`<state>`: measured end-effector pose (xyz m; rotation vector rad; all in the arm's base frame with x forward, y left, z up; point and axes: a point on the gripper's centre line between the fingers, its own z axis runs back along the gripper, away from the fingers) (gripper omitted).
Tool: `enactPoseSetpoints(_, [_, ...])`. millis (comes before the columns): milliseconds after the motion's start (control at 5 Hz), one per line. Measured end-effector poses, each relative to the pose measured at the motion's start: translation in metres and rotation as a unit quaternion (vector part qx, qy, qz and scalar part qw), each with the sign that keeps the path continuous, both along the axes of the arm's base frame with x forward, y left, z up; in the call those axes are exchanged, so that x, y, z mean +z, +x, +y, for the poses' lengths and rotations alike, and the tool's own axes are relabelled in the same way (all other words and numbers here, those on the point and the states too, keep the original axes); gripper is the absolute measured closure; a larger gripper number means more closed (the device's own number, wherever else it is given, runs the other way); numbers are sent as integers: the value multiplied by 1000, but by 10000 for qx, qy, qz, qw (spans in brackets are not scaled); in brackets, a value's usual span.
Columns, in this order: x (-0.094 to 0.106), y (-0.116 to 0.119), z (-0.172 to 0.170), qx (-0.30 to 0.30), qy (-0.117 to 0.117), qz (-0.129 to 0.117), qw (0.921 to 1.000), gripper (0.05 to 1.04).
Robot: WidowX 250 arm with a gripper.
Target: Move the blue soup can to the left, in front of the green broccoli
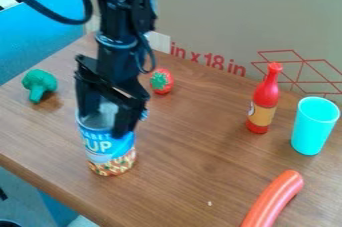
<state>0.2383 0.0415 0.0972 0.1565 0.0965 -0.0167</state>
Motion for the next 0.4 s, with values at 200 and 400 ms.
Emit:
enactPoseSetpoints(200, [3, 3, 38, 500, 134, 98, 9986, 82])
enactPoseSetpoints(400, [0, 9, 63, 720, 289, 214, 9968, 82])
